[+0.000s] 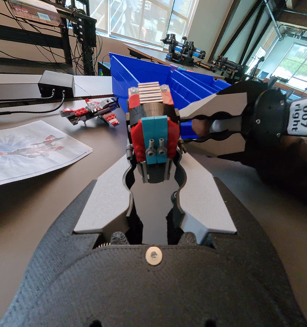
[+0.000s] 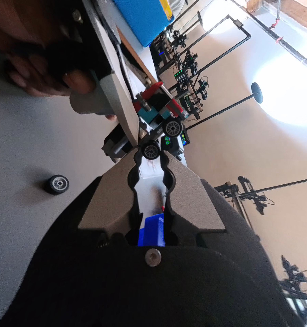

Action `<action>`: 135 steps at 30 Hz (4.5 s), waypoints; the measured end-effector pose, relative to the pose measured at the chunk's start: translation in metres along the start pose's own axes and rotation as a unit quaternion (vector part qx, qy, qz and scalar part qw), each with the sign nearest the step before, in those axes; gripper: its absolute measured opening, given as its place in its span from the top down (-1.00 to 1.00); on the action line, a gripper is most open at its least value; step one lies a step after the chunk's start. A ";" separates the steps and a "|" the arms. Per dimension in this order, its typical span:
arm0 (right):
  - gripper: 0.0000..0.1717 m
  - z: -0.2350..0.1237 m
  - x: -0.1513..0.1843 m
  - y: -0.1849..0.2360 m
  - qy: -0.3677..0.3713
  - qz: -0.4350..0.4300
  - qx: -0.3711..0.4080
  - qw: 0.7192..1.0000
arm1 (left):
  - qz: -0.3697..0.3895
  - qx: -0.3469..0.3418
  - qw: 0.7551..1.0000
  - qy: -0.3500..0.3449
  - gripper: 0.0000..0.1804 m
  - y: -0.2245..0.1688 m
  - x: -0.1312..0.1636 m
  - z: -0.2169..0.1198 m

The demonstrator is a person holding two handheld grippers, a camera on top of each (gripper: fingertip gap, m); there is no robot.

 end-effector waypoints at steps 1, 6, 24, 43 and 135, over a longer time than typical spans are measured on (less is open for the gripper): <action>0.75 0.000 0.000 0.001 0.009 -0.012 -0.004 1.000 | 0.000 -0.001 1.000 0.002 0.51 0.000 0.001 0.000; 0.76 0.001 -0.001 0.002 0.046 -0.061 -0.017 0.997 | -0.001 0.000 1.000 0.005 0.51 0.000 0.002 0.001; 0.75 -0.006 -0.006 -0.002 -0.041 0.095 -0.033 0.994 | -0.070 0.067 0.995 -0.017 0.51 -0.008 -0.003 0.001; 0.75 -0.007 -0.014 -0.008 -0.054 0.086 -0.019 0.995 | -0.301 0.184 0.935 -0.034 0.51 -0.009 -0.013 -0.001; 0.27 -0.012 -0.033 -0.026 -0.134 0.578 -0.146 0.791 | -0.118 0.304 0.938 -0.114 0.52 -0.024 -0.041 -0.019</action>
Point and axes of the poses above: each gripper's, where its closed fingertips meet, z out along the fingers, x out of its underside, y = z × x across the jaws, the point moved 2 cm from there along -z, back along the fingers, and after that the axes turned 7 degrees about -y, right-handed, at the moved point
